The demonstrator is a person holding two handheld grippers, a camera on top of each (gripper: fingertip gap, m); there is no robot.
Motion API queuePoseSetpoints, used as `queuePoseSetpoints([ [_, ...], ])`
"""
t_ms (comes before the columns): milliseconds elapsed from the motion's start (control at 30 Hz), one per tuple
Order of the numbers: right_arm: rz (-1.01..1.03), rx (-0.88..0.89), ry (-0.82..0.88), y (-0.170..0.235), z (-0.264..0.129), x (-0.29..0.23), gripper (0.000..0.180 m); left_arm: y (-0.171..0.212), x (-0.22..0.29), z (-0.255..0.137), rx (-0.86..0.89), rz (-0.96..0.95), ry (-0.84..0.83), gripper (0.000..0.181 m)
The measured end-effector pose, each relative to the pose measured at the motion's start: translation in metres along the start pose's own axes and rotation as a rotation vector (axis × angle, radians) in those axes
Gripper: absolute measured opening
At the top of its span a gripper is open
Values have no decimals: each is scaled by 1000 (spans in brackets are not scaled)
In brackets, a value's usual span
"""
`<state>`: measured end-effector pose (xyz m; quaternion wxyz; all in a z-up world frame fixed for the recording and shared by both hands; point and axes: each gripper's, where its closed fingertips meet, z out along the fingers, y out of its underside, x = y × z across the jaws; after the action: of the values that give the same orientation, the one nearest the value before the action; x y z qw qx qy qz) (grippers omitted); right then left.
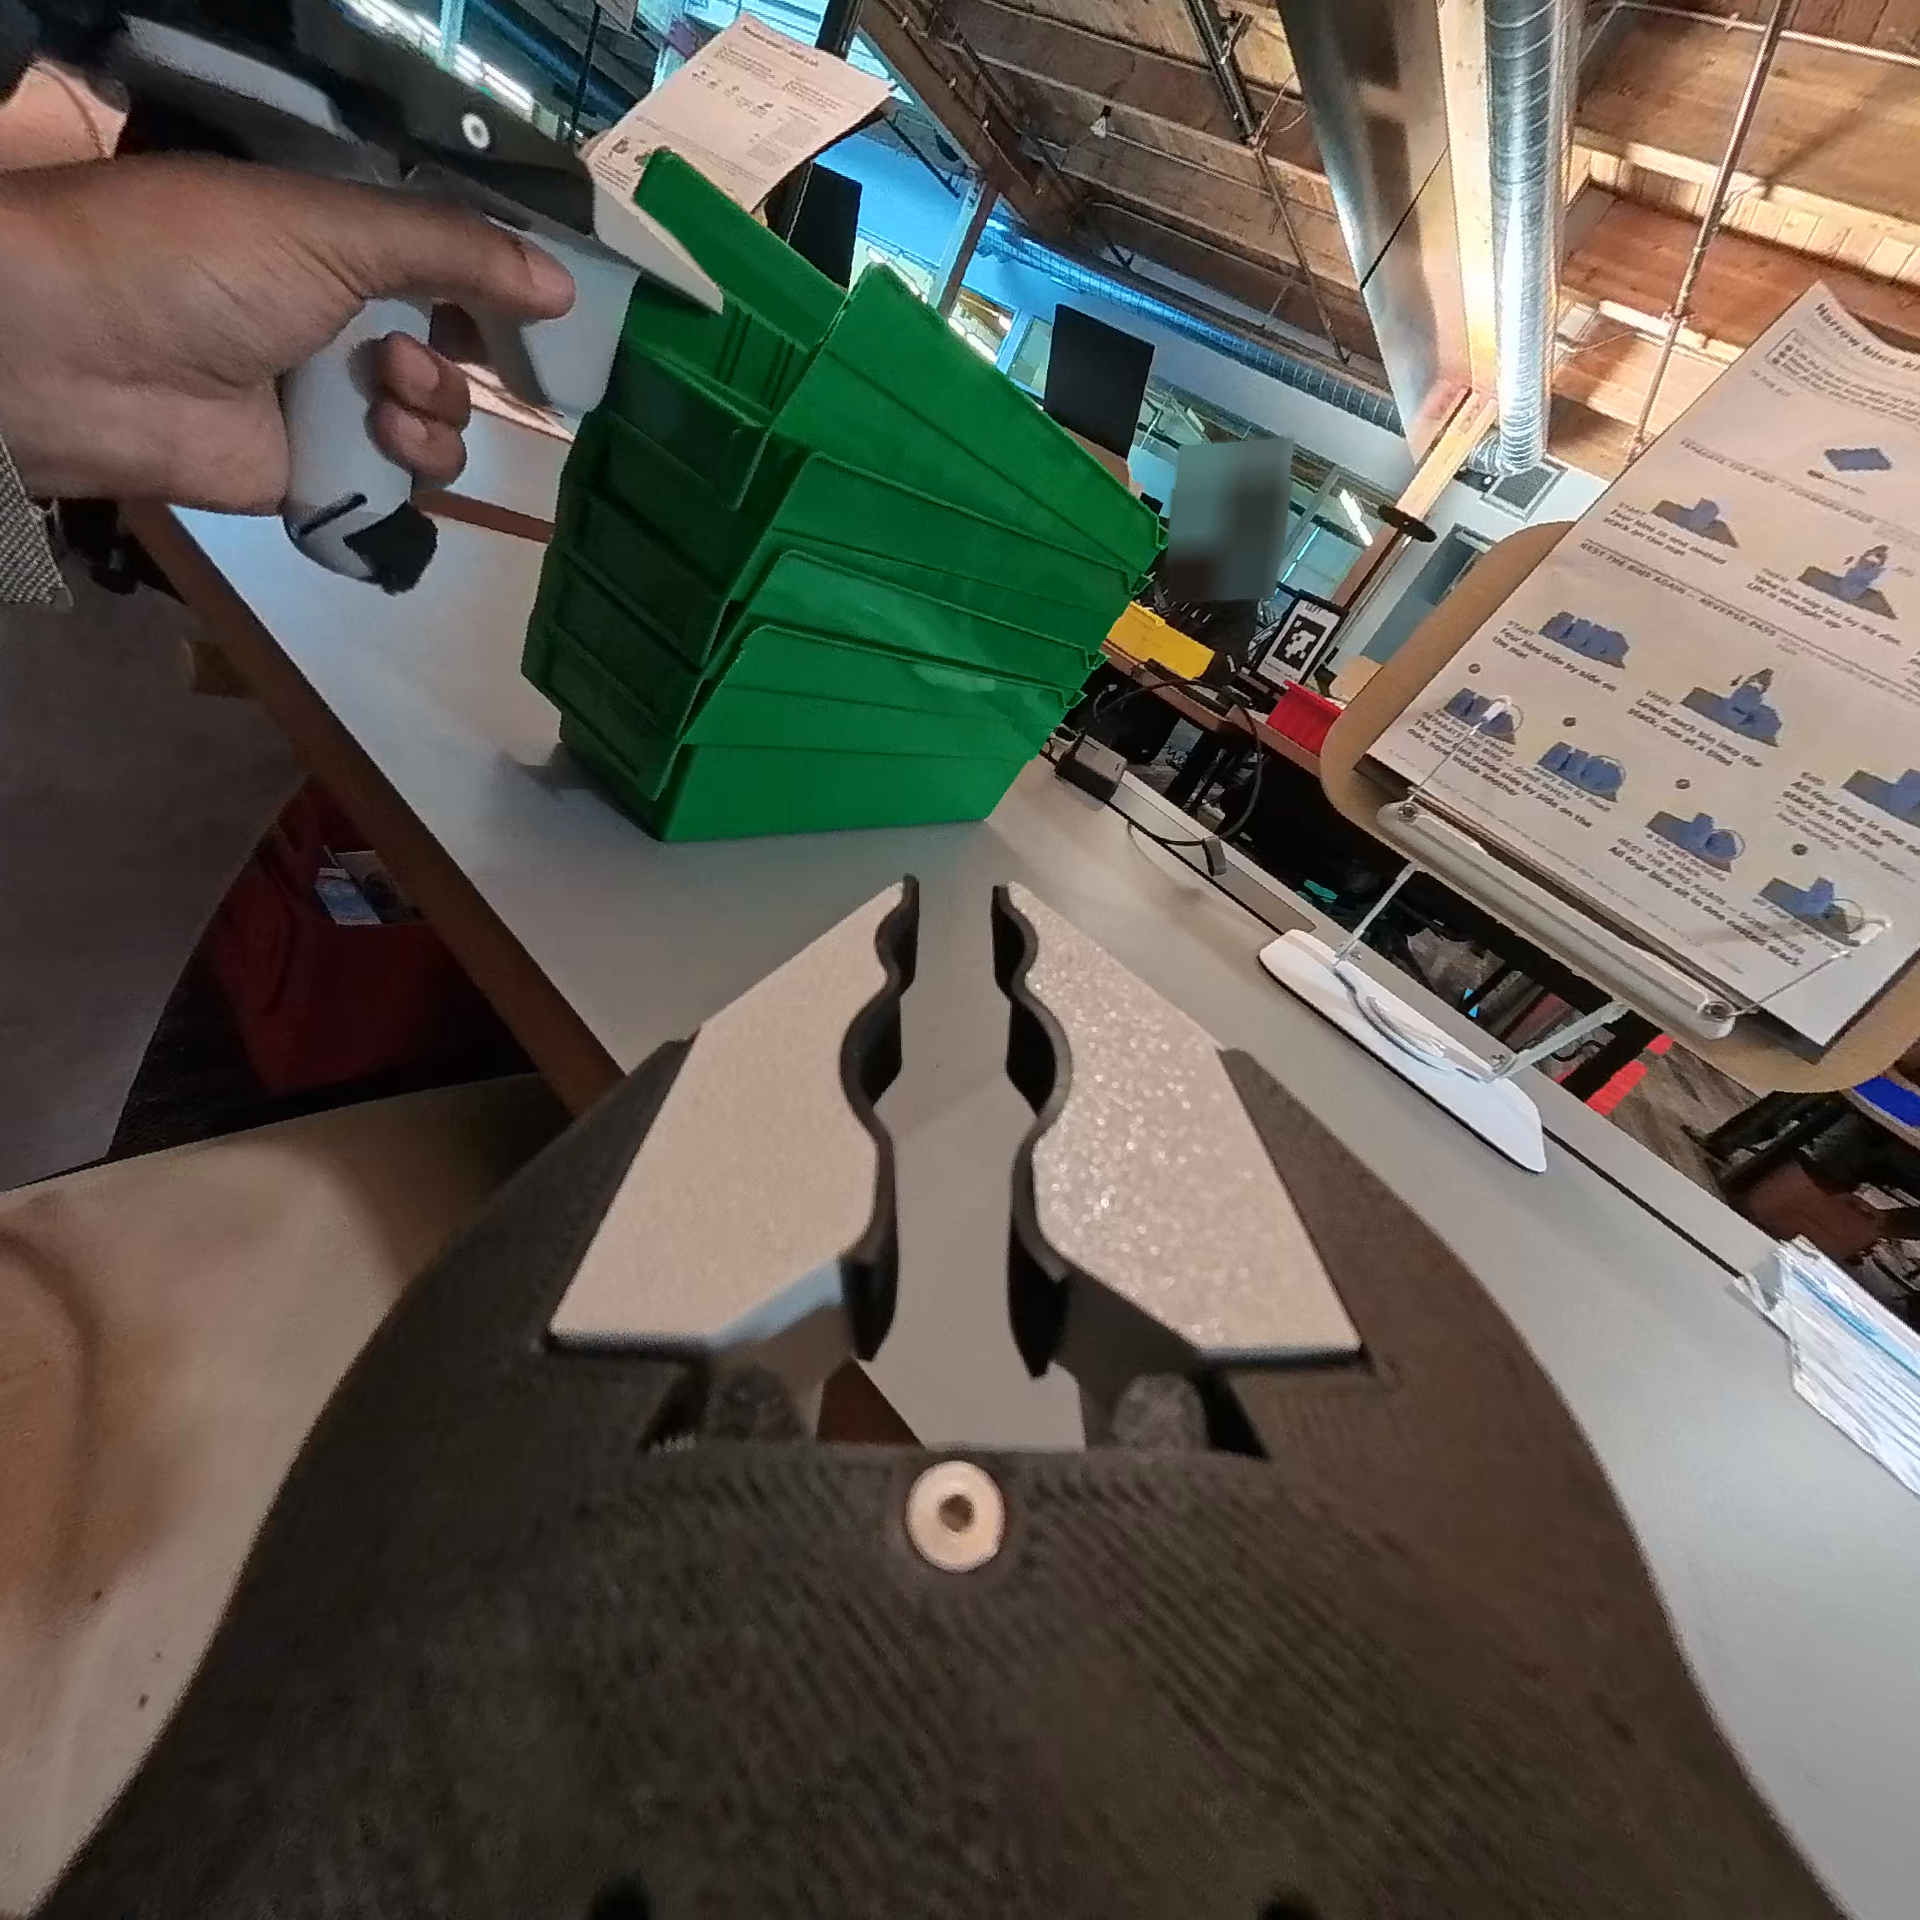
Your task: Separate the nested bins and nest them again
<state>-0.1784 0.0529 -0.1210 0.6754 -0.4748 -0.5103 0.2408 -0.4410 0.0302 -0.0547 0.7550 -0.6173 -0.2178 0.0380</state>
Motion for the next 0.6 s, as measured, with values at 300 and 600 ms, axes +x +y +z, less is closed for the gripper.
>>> queuePoseSetpoints([
  [300, 0, -15, -3, 4, 1, 1, 14, 19, 18, 3, -77, 85, 45, 51],
  [600, 81, -33, -10, 7, 2, 4, 14, -18, 0, -5, -22, 26, -7, 60],
])
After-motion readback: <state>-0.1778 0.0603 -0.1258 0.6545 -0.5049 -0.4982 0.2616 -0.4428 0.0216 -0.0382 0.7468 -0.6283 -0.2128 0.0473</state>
